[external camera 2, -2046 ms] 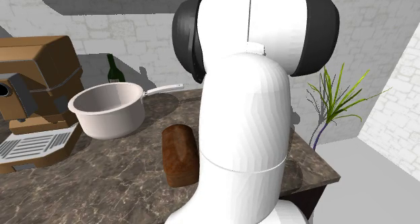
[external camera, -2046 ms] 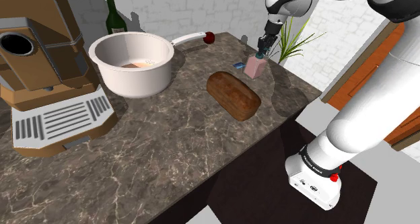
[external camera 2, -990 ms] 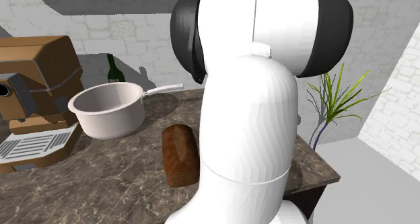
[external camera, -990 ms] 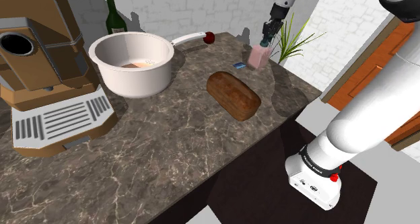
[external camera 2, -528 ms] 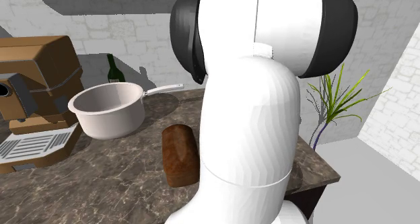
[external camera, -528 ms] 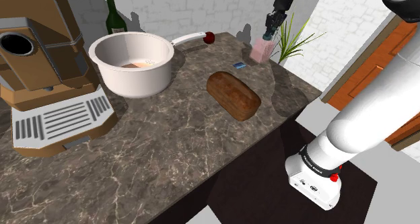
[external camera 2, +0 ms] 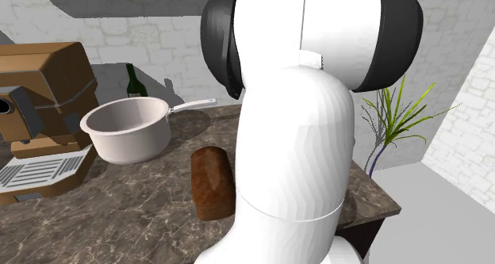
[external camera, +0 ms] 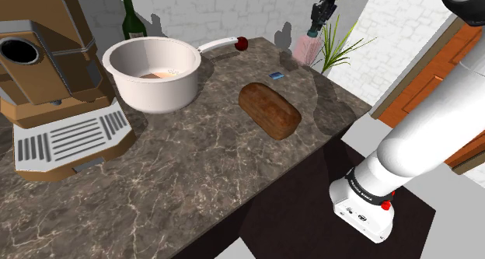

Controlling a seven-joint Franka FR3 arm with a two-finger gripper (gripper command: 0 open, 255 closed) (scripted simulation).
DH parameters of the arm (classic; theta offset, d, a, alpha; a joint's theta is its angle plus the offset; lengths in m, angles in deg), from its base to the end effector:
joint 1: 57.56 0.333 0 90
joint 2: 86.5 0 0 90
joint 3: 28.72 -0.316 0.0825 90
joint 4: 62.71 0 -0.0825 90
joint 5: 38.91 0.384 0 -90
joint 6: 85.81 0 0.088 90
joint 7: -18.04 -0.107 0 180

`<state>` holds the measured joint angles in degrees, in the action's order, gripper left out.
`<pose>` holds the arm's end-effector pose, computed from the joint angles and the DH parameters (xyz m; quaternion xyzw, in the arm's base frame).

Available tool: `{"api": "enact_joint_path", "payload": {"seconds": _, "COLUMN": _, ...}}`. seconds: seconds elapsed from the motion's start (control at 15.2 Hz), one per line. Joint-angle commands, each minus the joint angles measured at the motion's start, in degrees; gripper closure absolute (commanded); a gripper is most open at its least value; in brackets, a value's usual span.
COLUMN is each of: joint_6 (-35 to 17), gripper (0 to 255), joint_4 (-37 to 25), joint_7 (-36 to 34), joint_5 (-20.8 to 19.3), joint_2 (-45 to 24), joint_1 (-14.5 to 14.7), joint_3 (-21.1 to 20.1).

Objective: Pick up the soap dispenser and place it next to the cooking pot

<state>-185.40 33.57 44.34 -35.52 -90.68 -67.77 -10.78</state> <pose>0.5195 -0.2659 0.5473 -0.9996 0.0209 -0.0031 0.0186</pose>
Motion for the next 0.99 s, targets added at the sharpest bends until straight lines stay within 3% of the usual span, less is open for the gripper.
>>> {"api": "enact_joint_path", "payload": {"seconds": 0.0, "joint_6": 1.41, "gripper": 255, "joint_4": -1.32, "joint_7": -0.10, "joint_5": -0.03, "joint_2": 0.08, "joint_1": 0.00, "joint_3": 0.00}}
{"api": "enact_joint_path", "payload": {"seconds": 0.92, "joint_6": 13.04, "gripper": 255, "joint_4": -15.26, "joint_7": 0.00, "joint_5": 0.71, "joint_2": -2.36, "joint_1": -0.56, "joint_3": 0.31}}
